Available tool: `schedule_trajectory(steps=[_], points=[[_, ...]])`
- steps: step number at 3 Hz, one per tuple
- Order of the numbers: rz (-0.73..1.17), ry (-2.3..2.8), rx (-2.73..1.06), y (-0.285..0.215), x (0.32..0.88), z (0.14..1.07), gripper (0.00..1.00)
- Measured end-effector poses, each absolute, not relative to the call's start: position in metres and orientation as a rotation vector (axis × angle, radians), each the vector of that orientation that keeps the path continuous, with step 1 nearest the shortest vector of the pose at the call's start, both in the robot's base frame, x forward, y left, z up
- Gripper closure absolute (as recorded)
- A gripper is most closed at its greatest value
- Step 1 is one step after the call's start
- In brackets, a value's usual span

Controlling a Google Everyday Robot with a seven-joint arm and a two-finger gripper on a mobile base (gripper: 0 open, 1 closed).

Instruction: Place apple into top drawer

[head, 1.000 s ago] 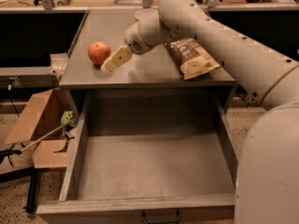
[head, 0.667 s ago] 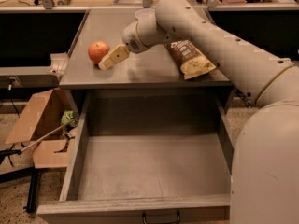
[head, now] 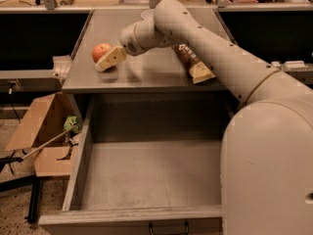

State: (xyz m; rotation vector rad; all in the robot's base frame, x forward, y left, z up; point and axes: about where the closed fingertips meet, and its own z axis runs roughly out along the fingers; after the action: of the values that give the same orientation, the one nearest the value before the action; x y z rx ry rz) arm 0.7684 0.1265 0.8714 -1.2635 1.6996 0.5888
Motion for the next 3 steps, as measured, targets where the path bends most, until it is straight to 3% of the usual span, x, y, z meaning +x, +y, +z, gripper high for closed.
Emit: schedule_trajectory(steps=[1,2,3], points=[[0.614,1.683,-1.276,0.143,0.771,0.869,0.14],[0.632,1.668,-1.29,0.156,0.764,0.869,0.37],[0.668,1.633,-1.29,0.164,0.736,0.876,0.68]])
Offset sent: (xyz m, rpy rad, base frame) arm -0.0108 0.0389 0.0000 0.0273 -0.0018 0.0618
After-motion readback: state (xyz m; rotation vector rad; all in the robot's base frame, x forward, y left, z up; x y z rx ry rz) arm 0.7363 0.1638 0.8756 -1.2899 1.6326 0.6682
